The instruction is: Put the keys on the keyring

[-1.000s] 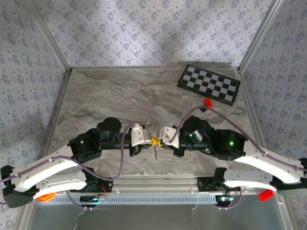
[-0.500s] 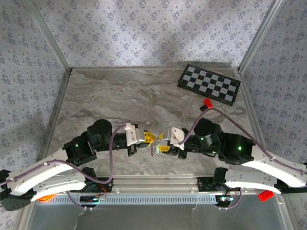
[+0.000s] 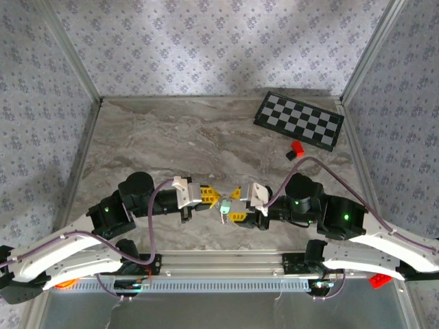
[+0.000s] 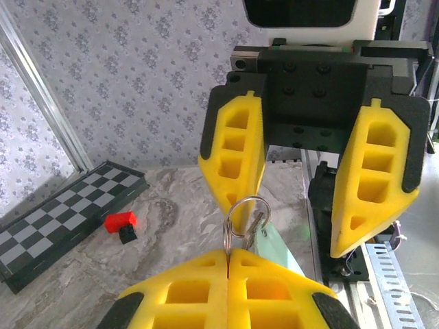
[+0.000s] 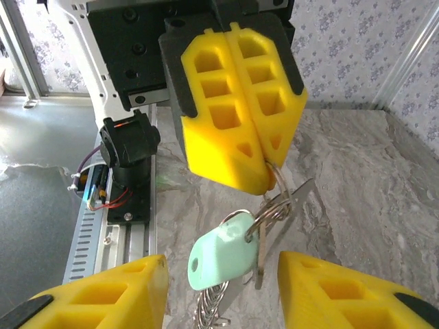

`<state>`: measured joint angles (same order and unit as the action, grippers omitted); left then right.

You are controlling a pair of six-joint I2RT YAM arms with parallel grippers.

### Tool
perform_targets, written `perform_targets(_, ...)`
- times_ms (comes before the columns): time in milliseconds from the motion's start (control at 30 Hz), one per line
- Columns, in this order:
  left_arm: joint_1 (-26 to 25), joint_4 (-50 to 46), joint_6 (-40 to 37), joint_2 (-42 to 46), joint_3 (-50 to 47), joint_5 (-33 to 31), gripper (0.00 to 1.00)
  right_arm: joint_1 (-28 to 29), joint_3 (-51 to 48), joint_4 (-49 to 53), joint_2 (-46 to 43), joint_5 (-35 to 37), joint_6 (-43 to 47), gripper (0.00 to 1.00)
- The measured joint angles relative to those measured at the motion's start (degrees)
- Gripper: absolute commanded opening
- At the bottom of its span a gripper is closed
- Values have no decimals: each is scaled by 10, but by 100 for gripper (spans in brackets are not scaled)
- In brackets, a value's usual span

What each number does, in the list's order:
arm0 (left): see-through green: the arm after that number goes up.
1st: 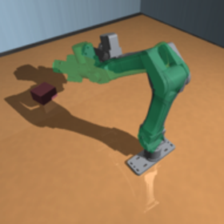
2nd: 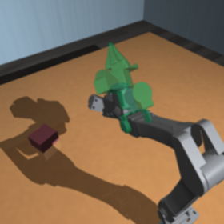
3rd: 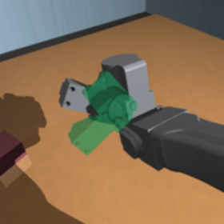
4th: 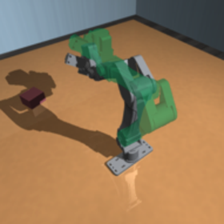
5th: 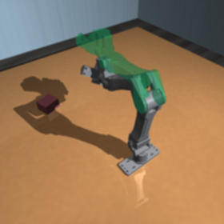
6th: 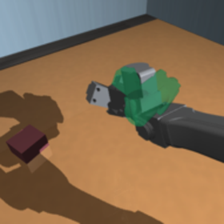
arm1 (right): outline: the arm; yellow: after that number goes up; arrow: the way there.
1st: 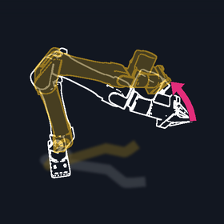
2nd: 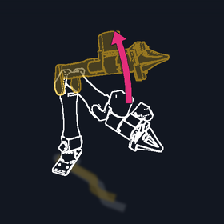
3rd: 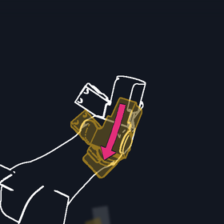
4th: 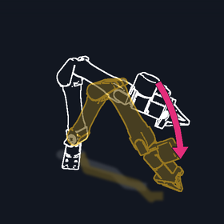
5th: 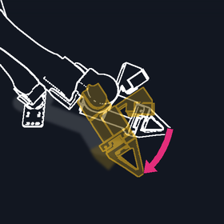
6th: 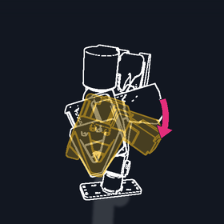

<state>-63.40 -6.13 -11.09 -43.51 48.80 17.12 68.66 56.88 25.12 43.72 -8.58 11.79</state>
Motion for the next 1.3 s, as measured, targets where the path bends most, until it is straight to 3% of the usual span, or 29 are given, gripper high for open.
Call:
perform_targets(167,0,0,0,0,0,2,0,-9,-3,-21,-8,-4,-11,50)
perform_targets(400,0,0,0,0,-6,2,0,-27,-8,-52,-10,-20,-33,40)
perform_targets(867,0,-1,0,7,-13,2,0,-49,-7,-59,15,-43,-49,0)
perform_targets(1300,0,0,0,8,-14,16,0,-51,-3,-35,11,-48,-48,5)
